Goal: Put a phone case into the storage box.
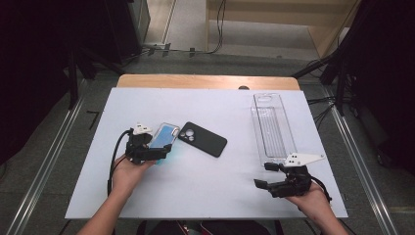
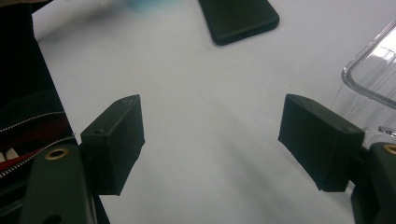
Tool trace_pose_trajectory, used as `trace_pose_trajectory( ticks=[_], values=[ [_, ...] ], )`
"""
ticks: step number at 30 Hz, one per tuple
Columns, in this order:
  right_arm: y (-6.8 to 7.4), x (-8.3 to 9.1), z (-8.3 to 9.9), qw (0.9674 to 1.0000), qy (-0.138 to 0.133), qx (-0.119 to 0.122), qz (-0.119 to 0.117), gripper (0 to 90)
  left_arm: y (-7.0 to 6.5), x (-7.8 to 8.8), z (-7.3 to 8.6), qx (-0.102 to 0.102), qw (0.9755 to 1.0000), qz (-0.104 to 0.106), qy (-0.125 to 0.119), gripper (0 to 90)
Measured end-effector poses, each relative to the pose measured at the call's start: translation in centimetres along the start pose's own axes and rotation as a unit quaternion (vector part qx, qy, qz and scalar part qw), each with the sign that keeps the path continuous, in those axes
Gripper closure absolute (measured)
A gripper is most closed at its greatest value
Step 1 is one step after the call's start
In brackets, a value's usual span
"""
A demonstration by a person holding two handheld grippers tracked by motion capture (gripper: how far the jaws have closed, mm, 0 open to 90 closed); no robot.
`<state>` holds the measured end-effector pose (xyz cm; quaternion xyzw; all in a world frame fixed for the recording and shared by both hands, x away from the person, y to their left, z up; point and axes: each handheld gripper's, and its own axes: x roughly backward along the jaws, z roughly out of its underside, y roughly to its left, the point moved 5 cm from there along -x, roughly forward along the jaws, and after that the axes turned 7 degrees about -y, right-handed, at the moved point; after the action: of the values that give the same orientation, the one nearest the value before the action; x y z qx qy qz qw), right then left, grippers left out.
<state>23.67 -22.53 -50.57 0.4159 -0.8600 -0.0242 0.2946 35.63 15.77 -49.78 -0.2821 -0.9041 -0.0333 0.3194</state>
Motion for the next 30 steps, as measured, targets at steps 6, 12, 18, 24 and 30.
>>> trace_pose_trajectory(
  ticks=[6,12,18,24,30],
  values=[
    [0.1,0.0,-0.1,1.0000,-0.002,-0.003,0.000,20.5,-1.1,0.4,-0.3,-0.007,0.9998,0.020,-0.003,17.1],
    [0.3,0.0,-0.3,0.9999,-0.012,0.004,-0.002,20.3,-2.7,0.8,-0.7,0.009,0.9985,0.054,-0.011,17.1],
    [0.4,0.0,-0.9,0.9995,-0.028,-0.015,0.005,20.2,-4.1,1.0,-1.0,0.022,0.9970,0.071,-0.022,17.1],
    [0.6,-0.1,-1.2,0.9995,-0.021,-0.023,0.003,20.2,-5.2,1.0,-1.0,0.016,0.9966,0.075,-0.028,17.1],
    [1.1,-0.3,-2.0,0.9981,-0.028,-0.055,0.005,20.2,-6.4,0.9,-1.0,0.013,0.9961,0.078,-0.039,17.1]
  ],
)
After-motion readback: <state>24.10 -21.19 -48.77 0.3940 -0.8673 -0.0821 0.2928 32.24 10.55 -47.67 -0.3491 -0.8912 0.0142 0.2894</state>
